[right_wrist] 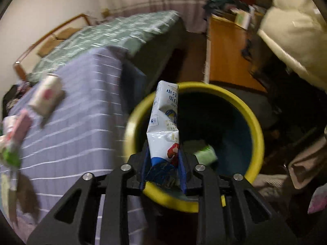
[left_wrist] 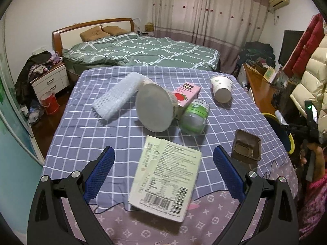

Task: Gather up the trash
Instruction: 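Carry the toothpaste tube with the right tool into the bin and open, then close the left tool on the beige barcode carton, then carry the beige carton with the left tool into the bin and release, then move both tools back over the remaining items on the sheet, then close the right tool on the white foam mesh sleeve, then carry the foam mesh with the right tool into the bin and open, then reach the left tool to the green-capped clear jar and grasp it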

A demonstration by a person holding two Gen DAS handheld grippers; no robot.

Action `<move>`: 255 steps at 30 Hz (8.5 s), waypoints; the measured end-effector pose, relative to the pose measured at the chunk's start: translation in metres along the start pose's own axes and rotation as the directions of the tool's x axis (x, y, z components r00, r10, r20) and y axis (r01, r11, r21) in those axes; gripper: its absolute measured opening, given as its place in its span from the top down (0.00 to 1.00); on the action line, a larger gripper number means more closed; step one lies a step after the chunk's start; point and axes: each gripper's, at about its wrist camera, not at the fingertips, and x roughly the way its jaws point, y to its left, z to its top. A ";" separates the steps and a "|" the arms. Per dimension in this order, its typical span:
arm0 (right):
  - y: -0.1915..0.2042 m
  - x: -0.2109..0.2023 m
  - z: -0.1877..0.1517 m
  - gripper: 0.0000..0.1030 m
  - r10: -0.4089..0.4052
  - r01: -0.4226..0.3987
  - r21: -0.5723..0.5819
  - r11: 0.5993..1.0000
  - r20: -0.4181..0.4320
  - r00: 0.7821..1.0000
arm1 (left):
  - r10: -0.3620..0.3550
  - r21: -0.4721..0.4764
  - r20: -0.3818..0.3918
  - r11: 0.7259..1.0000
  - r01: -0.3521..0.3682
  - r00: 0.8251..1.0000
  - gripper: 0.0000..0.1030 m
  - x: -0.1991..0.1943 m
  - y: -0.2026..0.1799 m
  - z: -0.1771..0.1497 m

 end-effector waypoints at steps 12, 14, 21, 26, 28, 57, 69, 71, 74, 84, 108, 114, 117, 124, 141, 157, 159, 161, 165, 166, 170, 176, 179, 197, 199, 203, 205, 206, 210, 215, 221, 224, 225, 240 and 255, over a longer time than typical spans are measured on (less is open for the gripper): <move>0.002 0.008 -0.008 0.39 -0.022 0.022 0.002 1.000 0.006 1.000 | -0.016 0.071 -0.082 0.997 0.022 0.997 0.07 0.026 -0.011 -0.008; 0.007 0.006 -0.007 0.39 -0.013 0.013 -0.007 1.000 0.009 1.000 | -0.010 0.081 -0.103 0.997 0.019 0.995 0.07 0.034 -0.010 -0.012; 0.024 -0.002 -0.004 0.39 0.011 -0.010 -0.045 0.999 0.024 1.000 | 0.043 0.129 -0.148 0.991 -0.024 0.988 0.07 0.059 -0.003 -0.020; 0.033 -0.005 -0.004 0.39 0.022 -0.020 -0.067 0.998 0.027 0.999 | 0.007 0.147 -0.155 0.989 0.016 0.988 0.05 0.065 -0.001 -0.015; 0.036 -0.005 -0.004 0.39 0.026 -0.025 -0.072 0.997 0.025 0.999 | -0.038 0.155 -0.177 0.986 0.066 0.983 0.05 0.067 -0.002 -0.014; 0.021 -0.027 -0.013 0.39 0.085 -0.082 -0.052 0.995 0.059 0.995 | -0.104 0.270 -0.200 0.950 0.157 0.974 0.30 0.055 -0.048 -0.002; -0.041 -0.066 -0.025 0.39 0.089 -0.091 0.010 0.996 0.143 0.986 | -0.248 0.334 -0.159 0.898 0.288 0.956 0.30 0.059 -0.152 0.055; -0.055 -0.072 -0.028 0.39 0.088 -0.093 0.024 0.995 0.156 0.984 | -0.273 0.354 -0.172 0.880 0.318 0.947 0.30 0.069 -0.181 0.064; -0.070 -0.080 -0.033 0.39 0.083 -0.091 0.038 0.995 0.169 0.982 | -0.311 0.385 -0.199 0.847 0.366 0.929 0.30 0.082 -0.224 0.073; -0.108 -0.093 -0.049 0.39 0.026 -0.043 0.087 0.995 0.193 0.981 | -0.389 0.442 -0.288 0.757 0.481 0.875 0.30 0.130 -0.362 0.084; -0.117 -0.083 -0.062 0.38 0.046 -0.064 0.115 0.991 0.151 0.987 | -0.388 0.336 -0.113 0.852 0.403 0.915 0.05 0.110 -0.345 0.107; -0.091 -0.081 -0.060 0.36 0.068 -0.078 0.070 0.994 0.140 0.988 | -0.342 0.272 -0.027 0.901 0.336 0.939 0.05 0.073 -0.261 0.103; -0.071 -0.079 -0.059 0.36 0.085 -0.090 0.035 0.995 0.131 0.988 | -0.284 0.234 0.030 0.934 0.270 0.958 0.05 0.055 -0.207 0.100; -0.011 -0.076 -0.053 0.36 0.135 -0.129 -0.065 0.990 0.103 0.985 | -0.143 0.129 0.143 0.984 0.125 0.979 0.05 0.024 -0.097 0.090; 0.188 -0.072 -0.041 0.36 0.313 -0.293 -0.353 0.888 -0.001 0.950 | 0.096 -0.164 0.177 0.984 -0.067 0.980 0.05 0.047 0.110 0.038; 0.388 -0.065 0.036 0.42 0.491 -0.502 -0.490 0.713 -0.163 0.856 | 0.045 -0.083 0.138 0.996 -0.033 0.989 0.05 0.060 0.099 0.020; 0.413 -0.056 0.040 0.45 0.485 -0.517 -0.494 0.699 -0.203 0.850 | 0.047 -0.081 0.138 0.996 -0.036 0.989 0.05 0.059 0.098 0.020; 0.439 -0.043 0.043 0.48 0.464 -0.520 -0.497 0.695 -0.242 0.852 | 0.041 -0.080 0.141 0.996 -0.030 0.989 0.05 0.058 0.098 0.020; 0.472 -0.020 0.044 0.51 0.400 -0.491 -0.512 0.704 -0.285 0.871 | 0.028 -0.073 0.141 0.997 -0.018 0.990 0.05 0.058 0.097 0.019; 0.479 -0.014 0.043 0.52 0.385 -0.486 -0.511 0.708 -0.298 0.874 | 0.027 -0.067 0.142 0.998 -0.017 0.990 0.05 0.058 0.095 0.019; 0.494 0.001 0.037 0.54 0.347 -0.484 -0.519 0.705 -0.343 0.873 | 0.014 -0.057 0.144 0.998 -0.006 0.990 0.05 0.058 0.092 0.019; 0.508 0.008 0.027 0.88 0.318 -0.491 -0.528 0.693 -0.386 0.866 | -0.003 -0.063 0.147 0.998 0.012 0.989 0.05 0.055 0.093 0.018; 0.510 0.007 0.025 0.90 0.340 -0.512 -0.517 0.686 -0.393 0.854 | -0.006 -0.070 0.147 0.997 0.016 0.989 0.05 0.054 0.095 0.016; 0.398 -0.110 0.070 0.91 0.532 -0.501 -0.497 0.709 -0.089 0.842 | -0.011 -0.053 0.144 0.998 0.019 0.989 0.05 0.056 0.092 0.017; 0.373 -0.121 0.073 0.91 0.536 -0.486 -0.483 0.728 -0.040 0.843 | -0.018 -0.046 0.143 0.999 0.025 0.989 0.05 0.056 0.090 0.017; 0.309 -0.138 0.073 0.91 0.521 -0.448 -0.435 0.781 0.058 0.852 | -0.031 -0.024 0.146 0.999 0.035 0.989 0.05 0.055 0.085 0.016; 0.276 -0.143 0.072 0.91 0.499 -0.422 -0.405 0.811 0.104 0.860 | -0.041 -0.013 0.145 0.999 0.043 0.989 0.05 0.054 0.082 0.015; 0.257 -0.146 0.071 0.91 0.485 -0.407 -0.386 0.828 0.128 0.865 | -0.048 -0.006 0.145 0.999 0.049 0.988 0.05 0.053 0.080 0.015; 0.184 -0.153 0.064 0.91 0.417 -0.352 -0.294 0.889 0.200 0.886 | -0.082 0.021 0.136 0.997 0.080 0.987 0.05 0.050 0.067 0.013; 0.104 -0.152 0.056 0.91 0.311 -0.273 -0.170 0.947 0.261 0.914 | -0.106 0.067 0.118 0.993 0.099 0.987 0.05 0.046 0.042 0.015; 0.023 -0.128 0.042 0.91 0.137 -0.134 -0.028 0.991 0.283 0.949 | -0.130 0.115 0.101 0.986 0.118 0.986 0.05 0.048 0.011 0.023; -0.009 -0.108 0.036 0.91 0.066 -0.076 0.027 0.997 0.265 0.962 | -0.126 0.123 0.089 0.986 0.115 0.988 0.05 0.053 -0.002 0.027; -0.017 -0.102 0.034 0.91 0.050 -0.063 0.042 0.997 0.257 0.965 | -0.122 0.125 0.087 0.986 0.111 0.989 0.05 0.054 -0.007 0.029; -0.072 -0.036 0.023 0.85 -0.045 0.022 0.131 0.991 0.173 0.984 | -0.063 0.103 0.040 0.993 0.058 0.997 0.05 0.080 -0.023 0.044; -0.050 -0.034 0.018 0.85 -0.003 -0.010 0.083 0.997 0.158 0.987 | -0.060 0.099 0.009 0.993 0.058 0.998 0.21 0.105 -0.020 0.059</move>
